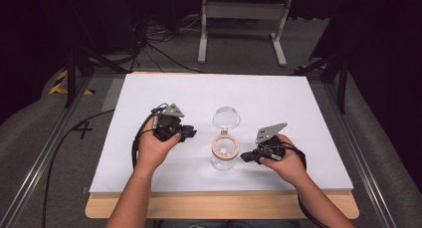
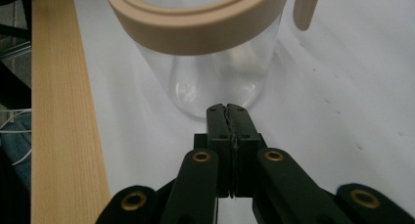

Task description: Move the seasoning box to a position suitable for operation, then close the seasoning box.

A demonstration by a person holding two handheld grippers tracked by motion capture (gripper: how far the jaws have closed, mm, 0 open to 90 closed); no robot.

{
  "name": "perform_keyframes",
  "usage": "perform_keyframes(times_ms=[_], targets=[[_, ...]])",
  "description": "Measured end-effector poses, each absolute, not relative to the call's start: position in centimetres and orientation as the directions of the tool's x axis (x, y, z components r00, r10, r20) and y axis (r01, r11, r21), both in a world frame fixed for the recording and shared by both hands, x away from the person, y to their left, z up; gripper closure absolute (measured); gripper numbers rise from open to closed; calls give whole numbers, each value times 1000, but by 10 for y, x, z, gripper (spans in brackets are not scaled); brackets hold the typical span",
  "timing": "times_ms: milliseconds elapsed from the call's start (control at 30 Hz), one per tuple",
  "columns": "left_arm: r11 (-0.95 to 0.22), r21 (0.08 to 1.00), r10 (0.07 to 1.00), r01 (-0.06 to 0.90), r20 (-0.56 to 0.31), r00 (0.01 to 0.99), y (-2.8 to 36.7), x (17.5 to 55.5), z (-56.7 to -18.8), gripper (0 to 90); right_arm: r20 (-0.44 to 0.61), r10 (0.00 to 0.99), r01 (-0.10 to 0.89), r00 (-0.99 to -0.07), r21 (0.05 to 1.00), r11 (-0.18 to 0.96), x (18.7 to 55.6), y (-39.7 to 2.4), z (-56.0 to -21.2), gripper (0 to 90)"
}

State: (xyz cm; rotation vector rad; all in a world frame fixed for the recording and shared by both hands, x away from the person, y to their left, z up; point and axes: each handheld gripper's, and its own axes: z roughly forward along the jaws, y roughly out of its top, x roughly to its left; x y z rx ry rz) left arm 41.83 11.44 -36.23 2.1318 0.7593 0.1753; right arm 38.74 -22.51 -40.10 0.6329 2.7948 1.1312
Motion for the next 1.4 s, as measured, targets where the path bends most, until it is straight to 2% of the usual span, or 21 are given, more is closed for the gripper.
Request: perform_keyframes(times_ms=[200, 300, 667, 933, 1100, 1400], targets=[[-429, 782, 575, 453, -151, 804, 112, 420, -359, 873, 110, 407, 355, -907, 720, 596, 380, -228, -384, 900], [-394, 786, 578, 477, -192, 794, 111, 422, -358, 890, 117, 404, 350, -907, 743, 571, 378, -227, -376, 900], [-324, 828, 583, 458, -207, 786, 89, 443, -355, 895, 147, 400, 343, -905, 807, 481, 378, -219, -358, 900], [-262, 845, 581, 466, -247, 775, 78, 453, -357, 894, 148, 391, 333, -908, 823, 460, 380, -209, -355, 900], [-275, 860, 569, 429, -214, 794, 70, 451, -354, 876, 148, 406, 334, -902, 834, 438, 383, -211, -353, 900], [-307, 856, 584, 417, -177, 793, 69, 449, -352, 874, 156, 404, 335, -901, 842, 422, 389, -208, -350, 900]])
